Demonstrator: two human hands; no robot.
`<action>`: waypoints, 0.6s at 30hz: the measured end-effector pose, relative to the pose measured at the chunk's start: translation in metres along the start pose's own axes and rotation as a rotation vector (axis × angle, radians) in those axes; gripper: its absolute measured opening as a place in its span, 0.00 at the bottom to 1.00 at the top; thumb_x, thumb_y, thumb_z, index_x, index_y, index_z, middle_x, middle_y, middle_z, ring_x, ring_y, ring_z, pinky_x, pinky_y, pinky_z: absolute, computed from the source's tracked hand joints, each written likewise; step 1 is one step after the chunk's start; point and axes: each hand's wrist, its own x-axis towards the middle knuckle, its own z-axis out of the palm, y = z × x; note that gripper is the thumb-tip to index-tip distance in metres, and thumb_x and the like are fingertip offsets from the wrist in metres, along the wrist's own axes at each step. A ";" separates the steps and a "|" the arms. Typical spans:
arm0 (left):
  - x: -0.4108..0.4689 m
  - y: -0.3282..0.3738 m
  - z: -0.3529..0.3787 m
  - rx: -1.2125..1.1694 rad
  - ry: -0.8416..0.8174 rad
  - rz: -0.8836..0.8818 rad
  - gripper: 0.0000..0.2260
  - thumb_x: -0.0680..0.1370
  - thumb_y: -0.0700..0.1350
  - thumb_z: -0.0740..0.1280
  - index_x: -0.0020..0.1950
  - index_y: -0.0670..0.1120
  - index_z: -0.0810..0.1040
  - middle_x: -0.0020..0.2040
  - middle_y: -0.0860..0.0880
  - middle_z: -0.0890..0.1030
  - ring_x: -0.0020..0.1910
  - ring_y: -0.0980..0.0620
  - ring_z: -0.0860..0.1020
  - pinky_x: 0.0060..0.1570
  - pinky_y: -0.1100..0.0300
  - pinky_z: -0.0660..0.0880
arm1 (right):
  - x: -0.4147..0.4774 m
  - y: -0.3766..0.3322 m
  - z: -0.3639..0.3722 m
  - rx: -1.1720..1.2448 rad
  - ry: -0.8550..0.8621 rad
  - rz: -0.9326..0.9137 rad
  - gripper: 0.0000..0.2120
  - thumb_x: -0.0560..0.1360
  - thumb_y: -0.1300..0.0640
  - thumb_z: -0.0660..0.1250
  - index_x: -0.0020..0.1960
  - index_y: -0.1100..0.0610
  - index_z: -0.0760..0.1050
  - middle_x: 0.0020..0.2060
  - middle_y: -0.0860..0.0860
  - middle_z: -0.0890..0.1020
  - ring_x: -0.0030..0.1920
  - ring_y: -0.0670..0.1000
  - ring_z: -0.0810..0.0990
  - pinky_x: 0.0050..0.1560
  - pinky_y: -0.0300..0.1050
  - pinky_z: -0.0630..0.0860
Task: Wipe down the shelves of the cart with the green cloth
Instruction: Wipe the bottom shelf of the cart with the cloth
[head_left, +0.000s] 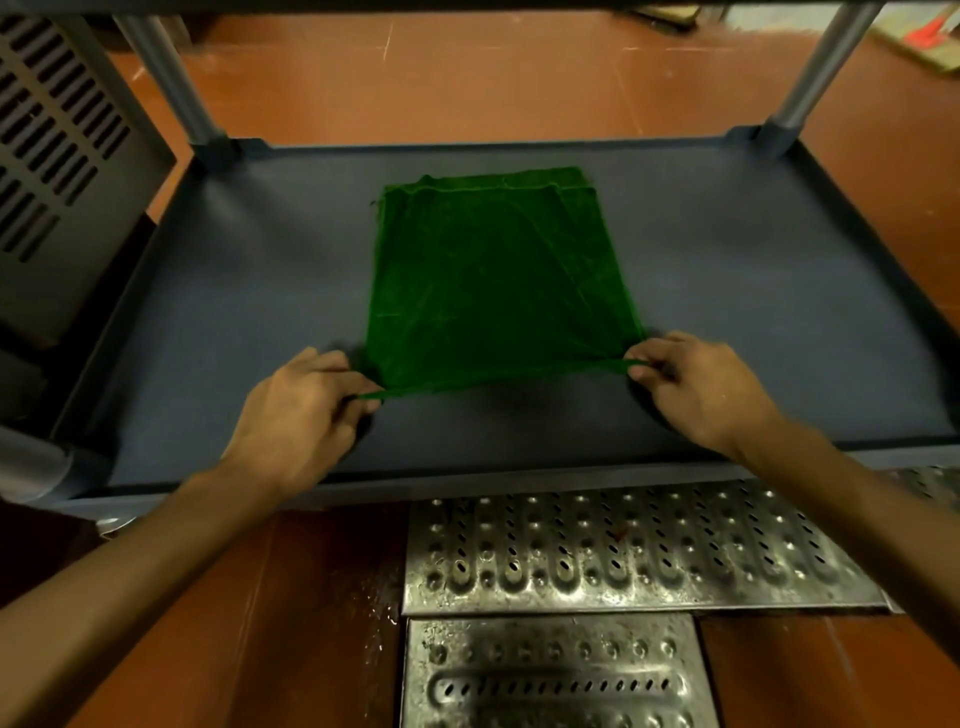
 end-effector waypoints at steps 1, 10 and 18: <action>-0.005 0.001 -0.001 -0.008 -0.008 0.008 0.06 0.76 0.41 0.72 0.52 0.47 0.86 0.45 0.49 0.82 0.46 0.44 0.77 0.41 0.47 0.78 | -0.004 0.000 0.000 0.010 -0.011 0.003 0.12 0.80 0.54 0.62 0.60 0.50 0.80 0.58 0.53 0.80 0.56 0.59 0.78 0.57 0.53 0.76; -0.030 0.004 -0.005 0.010 -0.104 0.045 0.08 0.77 0.42 0.71 0.55 0.46 0.84 0.48 0.51 0.82 0.46 0.48 0.76 0.41 0.51 0.77 | -0.040 0.005 0.004 0.090 -0.063 -0.024 0.09 0.79 0.54 0.65 0.56 0.50 0.81 0.52 0.48 0.81 0.52 0.54 0.79 0.55 0.52 0.76; -0.052 0.017 -0.004 -0.004 -0.189 0.014 0.13 0.80 0.52 0.54 0.50 0.49 0.77 0.41 0.54 0.74 0.41 0.53 0.70 0.43 0.57 0.68 | -0.054 0.011 0.000 -0.024 -0.153 -0.050 0.09 0.80 0.49 0.62 0.55 0.45 0.79 0.54 0.45 0.82 0.54 0.52 0.79 0.49 0.47 0.73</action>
